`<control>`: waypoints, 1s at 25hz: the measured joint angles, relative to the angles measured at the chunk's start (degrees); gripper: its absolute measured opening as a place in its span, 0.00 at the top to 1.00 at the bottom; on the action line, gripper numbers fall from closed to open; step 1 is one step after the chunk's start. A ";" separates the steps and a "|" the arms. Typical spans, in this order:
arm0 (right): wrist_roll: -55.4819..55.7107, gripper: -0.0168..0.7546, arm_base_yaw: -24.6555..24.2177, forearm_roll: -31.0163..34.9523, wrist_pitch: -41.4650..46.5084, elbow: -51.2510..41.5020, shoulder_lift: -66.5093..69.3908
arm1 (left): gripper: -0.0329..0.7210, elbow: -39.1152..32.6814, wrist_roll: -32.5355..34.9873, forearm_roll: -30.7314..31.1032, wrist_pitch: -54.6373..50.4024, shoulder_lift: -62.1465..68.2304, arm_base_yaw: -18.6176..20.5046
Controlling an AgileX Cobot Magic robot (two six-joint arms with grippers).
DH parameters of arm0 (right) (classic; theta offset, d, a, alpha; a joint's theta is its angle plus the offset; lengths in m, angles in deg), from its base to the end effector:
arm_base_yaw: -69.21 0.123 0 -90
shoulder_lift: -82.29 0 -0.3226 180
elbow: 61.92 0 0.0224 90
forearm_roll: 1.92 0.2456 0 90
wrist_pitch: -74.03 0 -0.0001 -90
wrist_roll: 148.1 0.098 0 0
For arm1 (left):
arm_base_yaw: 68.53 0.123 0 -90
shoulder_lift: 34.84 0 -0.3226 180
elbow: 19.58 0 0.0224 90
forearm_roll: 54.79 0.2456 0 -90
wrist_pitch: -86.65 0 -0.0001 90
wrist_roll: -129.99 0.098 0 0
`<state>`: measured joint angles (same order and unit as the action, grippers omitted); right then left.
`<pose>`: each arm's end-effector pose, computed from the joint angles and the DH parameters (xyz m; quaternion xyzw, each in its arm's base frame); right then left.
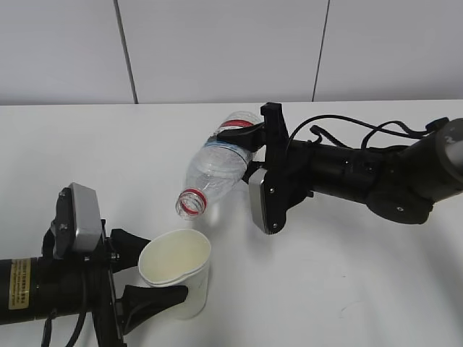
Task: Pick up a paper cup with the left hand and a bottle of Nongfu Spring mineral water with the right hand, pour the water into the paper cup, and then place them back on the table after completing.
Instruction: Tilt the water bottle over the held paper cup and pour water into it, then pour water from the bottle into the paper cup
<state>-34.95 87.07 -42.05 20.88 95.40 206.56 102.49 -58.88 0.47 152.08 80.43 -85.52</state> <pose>0.3811 0.1759 0.1793 -0.7117 0.2792 -0.2116 0.6089 0.2122 -0.1414 0.1390 0.4540 0.6853 -0.3382 0.4581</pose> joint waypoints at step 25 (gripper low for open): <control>-9.93 0.49 0.00 0.12 -0.14 0.00 0.00 | 0.40 0.00 0.00 1.80 0.00 0.00 0.00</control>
<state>-44.88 87.07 -41.94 20.74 95.40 206.56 102.49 -58.88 2.27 152.08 80.43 -85.52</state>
